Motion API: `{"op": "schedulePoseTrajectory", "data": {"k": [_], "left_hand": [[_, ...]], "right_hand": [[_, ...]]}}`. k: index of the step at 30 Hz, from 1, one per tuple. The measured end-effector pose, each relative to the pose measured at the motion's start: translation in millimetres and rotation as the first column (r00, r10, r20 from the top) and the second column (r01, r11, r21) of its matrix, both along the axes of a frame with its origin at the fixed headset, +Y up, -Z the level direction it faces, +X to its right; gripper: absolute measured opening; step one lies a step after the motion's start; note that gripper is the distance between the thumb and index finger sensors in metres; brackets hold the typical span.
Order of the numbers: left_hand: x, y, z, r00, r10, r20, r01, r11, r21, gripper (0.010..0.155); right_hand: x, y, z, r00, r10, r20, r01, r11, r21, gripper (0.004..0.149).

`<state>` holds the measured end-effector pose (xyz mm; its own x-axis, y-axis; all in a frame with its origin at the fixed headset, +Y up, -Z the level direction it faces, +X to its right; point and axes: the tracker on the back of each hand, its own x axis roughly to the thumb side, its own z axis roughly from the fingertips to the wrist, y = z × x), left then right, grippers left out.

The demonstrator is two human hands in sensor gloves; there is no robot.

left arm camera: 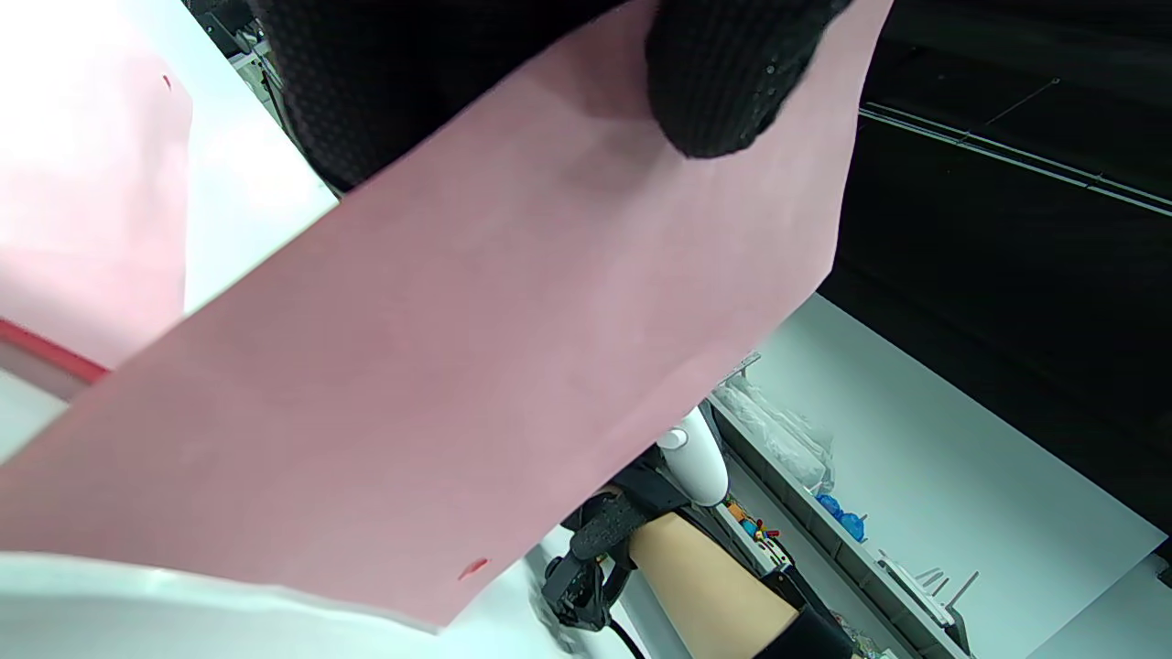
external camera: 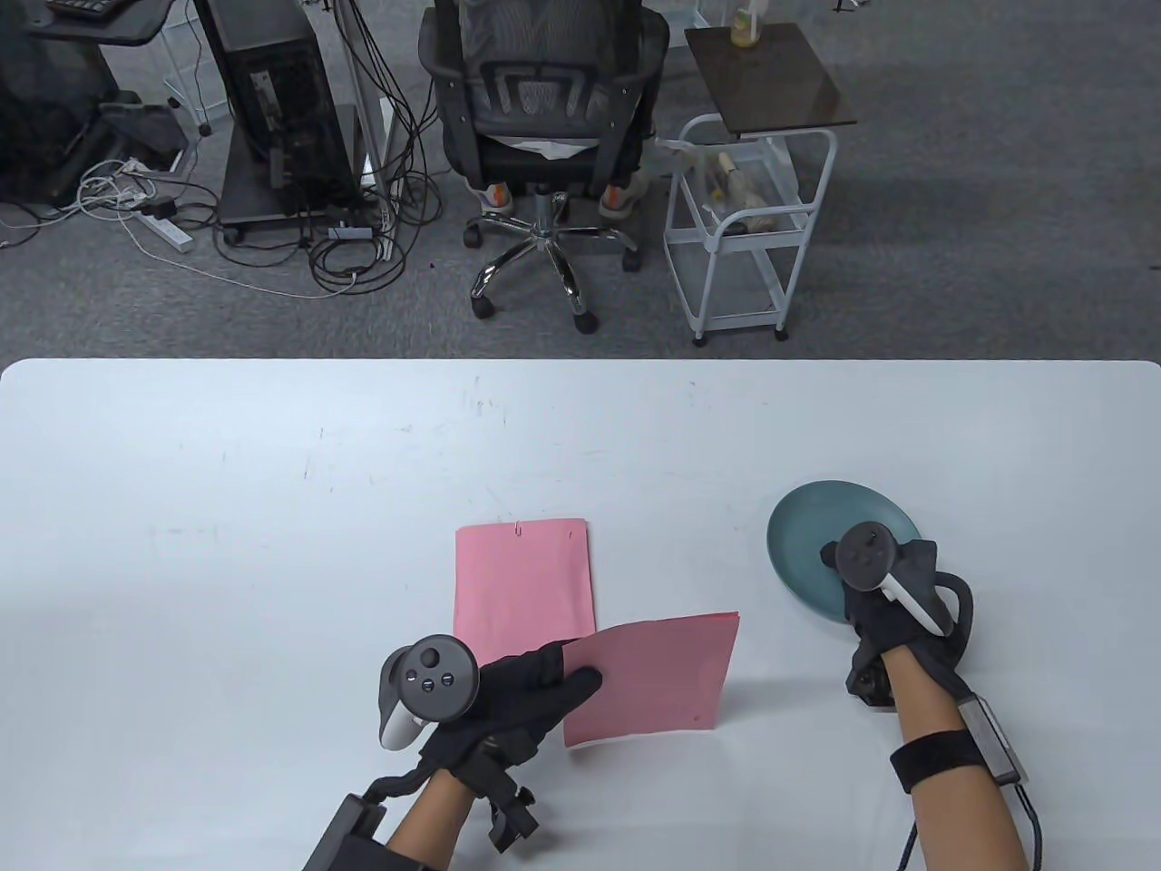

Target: Pinch and push to attach paper clips

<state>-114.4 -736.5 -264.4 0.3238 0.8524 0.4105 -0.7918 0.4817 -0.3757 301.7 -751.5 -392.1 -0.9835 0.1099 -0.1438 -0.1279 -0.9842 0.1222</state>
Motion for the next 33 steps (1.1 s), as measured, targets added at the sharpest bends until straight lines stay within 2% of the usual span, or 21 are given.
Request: {"op": "schedulePoseTrajectory", "data": {"k": [11, 27, 30, 33], "left_hand": [[0.7, -0.7, 0.2, 1.000, -0.003, 0.006, 0.003, 1.000, 0.000, 0.042], [0.9, -1.1, 0.5, 1.000, -0.003, 0.008, 0.003, 1.000, -0.005, 0.042], [0.7, -1.2, 0.5, 1.000, -0.002, 0.006, 0.002, 1.000, -0.005, 0.042], [0.8, -1.4, 0.5, 1.000, -0.002, 0.007, 0.002, 1.000, -0.008, 0.042]], "right_hand": [[0.0, 2.0, 0.0, 0.999, 0.033, 0.038, -0.034, 0.999, 0.011, 0.039], [-17.3, 2.0, -2.8, 0.969, 0.246, 0.017, -0.246, 0.969, -0.004, 0.037], [-25.0, 0.5, -3.4, 0.943, 0.333, -0.003, -0.333, 0.943, -0.005, 0.036], [-35.2, -3.8, -5.0, 0.888, 0.459, -0.031, -0.459, 0.887, -0.036, 0.038]]}}
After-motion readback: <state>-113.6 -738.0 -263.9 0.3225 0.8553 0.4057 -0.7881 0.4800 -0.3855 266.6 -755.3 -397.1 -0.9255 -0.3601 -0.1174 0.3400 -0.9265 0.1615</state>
